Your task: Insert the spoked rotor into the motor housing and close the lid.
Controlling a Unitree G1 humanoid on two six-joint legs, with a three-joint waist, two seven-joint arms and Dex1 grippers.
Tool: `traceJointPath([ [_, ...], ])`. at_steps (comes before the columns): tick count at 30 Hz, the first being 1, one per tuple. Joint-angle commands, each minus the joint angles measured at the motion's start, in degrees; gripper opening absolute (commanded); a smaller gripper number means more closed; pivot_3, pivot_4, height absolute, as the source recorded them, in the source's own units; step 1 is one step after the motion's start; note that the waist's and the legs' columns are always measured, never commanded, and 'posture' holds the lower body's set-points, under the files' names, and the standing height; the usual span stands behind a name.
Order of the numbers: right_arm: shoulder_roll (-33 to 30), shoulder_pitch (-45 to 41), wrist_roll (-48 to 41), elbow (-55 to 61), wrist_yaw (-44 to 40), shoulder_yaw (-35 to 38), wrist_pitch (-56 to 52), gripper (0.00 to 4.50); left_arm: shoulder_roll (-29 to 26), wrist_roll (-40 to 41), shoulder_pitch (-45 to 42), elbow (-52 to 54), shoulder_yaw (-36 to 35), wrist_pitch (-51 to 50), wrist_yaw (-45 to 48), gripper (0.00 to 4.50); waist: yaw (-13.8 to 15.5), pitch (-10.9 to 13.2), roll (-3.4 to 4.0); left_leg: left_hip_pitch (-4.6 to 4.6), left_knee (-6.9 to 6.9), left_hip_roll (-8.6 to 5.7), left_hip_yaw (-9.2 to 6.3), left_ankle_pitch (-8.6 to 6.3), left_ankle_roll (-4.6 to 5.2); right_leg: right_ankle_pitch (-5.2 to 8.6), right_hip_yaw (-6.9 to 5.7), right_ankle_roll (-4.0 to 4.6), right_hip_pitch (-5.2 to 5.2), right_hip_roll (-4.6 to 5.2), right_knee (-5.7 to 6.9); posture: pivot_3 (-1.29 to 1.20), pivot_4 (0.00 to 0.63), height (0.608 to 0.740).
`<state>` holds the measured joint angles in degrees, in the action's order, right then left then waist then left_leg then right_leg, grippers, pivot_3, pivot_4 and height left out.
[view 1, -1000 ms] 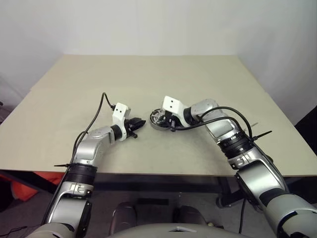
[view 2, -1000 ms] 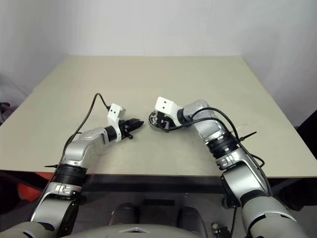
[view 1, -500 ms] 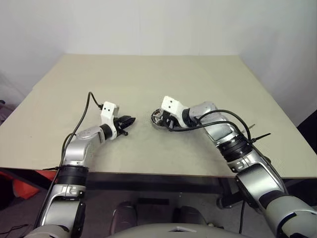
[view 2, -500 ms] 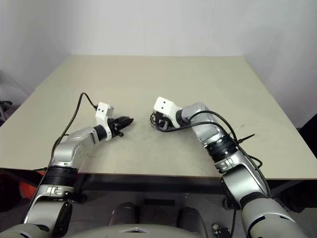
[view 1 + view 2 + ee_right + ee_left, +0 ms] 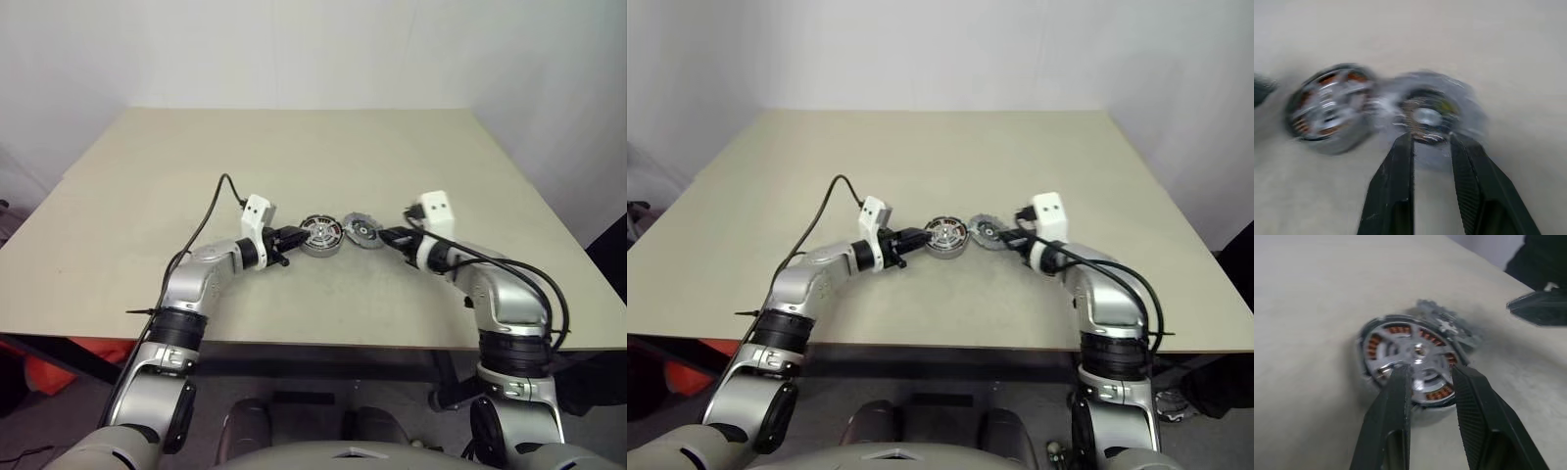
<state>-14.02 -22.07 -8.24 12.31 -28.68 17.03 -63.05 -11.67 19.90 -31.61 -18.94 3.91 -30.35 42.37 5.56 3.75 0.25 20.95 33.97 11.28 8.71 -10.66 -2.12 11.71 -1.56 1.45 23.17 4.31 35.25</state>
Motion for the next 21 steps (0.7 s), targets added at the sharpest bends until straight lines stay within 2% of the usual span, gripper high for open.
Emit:
traceJointPath([
  [1,3.38,1.12,-3.4,2.21,5.68,8.09,-3.57,2.3,0.4,-1.0,-3.06,-2.16,0.76,2.5,1.78,1.37,0.01,0.0,0.0,-0.01,-0.02,-0.01,0.0,0.0,0.0,0.0,0.0,0.0,0.0,0.0,0.0,0.0,0.0,0.74],
  [5,8.94,-0.04,-7.47,3.28,9.61,14.71,-11.74,3.67,0.38,-1.71,-4.2,-3.92,1.21,3.17,3.03,1.37,-0.13,-0.01,0.02,-0.04,-0.26,-0.06,0.01,0.09,-0.15,-0.02,0.03,0.04,0.07,0.0,-0.05,0.0,0.0,0.74],
  [13,18.89,-7.24,-15.65,1.12,13.44,25.3,-20.52,3.67,-0.09,-2.78,-4.33,-4.96,0.74,3.99,3.33,1.37,-0.01,-0.03,0.09,-0.32,-1.11,-0.31,0.0,0.38,-0.61,-0.18,0.03,0.34,0.04,0.02,-0.34,0.0,0.0,0.74],
  [21,19.48,-12.17,-17.25,-10.3,18.04,28.24,-13.82,3.67,-1.21,-2.53,-1.57,-1.69,0.02,2.97,2.1,1.37,0.11,-0.03,0.1,-0.29,-1.24,-0.32,0.0,0.38,-0.62,-0.19,0.03,0.36,0.04,0.11,-0.44,0.0,0.0,0.74],
])
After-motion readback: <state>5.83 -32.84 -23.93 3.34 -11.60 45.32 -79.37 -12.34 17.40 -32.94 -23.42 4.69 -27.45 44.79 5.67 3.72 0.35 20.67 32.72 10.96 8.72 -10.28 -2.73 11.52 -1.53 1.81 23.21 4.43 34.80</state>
